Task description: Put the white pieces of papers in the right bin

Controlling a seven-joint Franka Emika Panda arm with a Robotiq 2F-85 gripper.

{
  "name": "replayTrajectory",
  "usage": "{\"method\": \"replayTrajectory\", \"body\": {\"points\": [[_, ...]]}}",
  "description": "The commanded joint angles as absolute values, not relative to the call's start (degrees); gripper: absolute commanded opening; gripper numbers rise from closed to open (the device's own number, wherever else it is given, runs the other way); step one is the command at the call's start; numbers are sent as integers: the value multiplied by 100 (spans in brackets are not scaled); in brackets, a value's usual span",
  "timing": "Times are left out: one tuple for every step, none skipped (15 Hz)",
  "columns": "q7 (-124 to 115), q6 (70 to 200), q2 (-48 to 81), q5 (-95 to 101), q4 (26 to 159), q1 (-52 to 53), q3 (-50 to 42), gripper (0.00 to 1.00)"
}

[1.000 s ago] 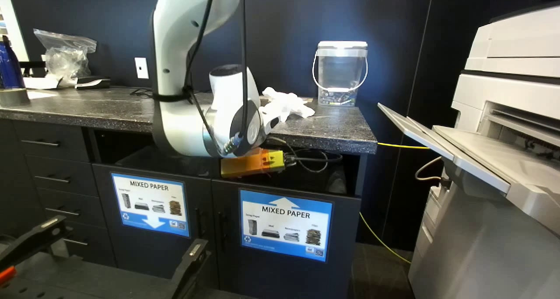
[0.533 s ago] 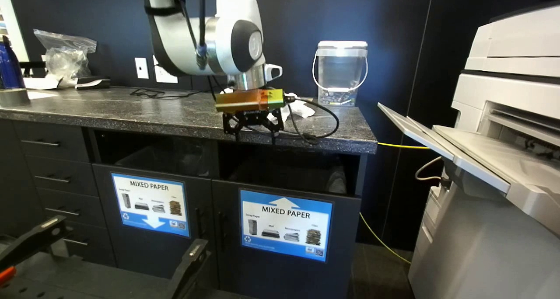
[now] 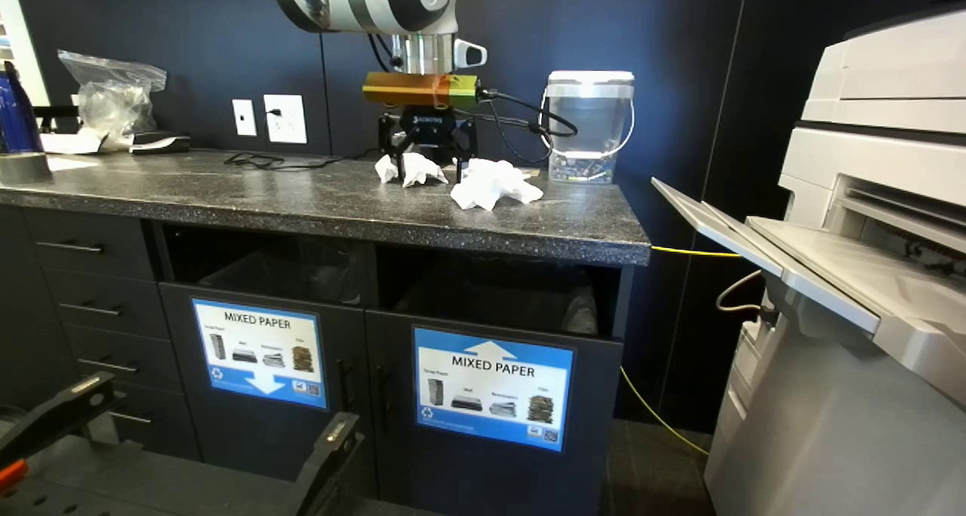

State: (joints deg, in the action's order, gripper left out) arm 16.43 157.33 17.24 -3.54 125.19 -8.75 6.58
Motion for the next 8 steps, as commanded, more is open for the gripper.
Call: {"method": "replayTrajectory", "body": {"points": [[2247, 15718, 2218, -797, 11608, -957, 904, 100], [2307, 15831, 2382, -743, 11398, -882, 939, 100], [2464, 15880, 2494, -723, 11203, -895, 997, 100], [2752, 15888, 2654, -761, 10914, -1019, 1113, 100], [2882, 16005, 2769, -667, 10777, -992, 1174, 100], [3070, 16094, 2927, -535, 10573, -966, 1219, 100], [3376, 16122, 3051, -547, 10359, -1095, 1344, 100], [3572, 16211, 3184, -481, 10202, -1112, 1420, 100]]}}
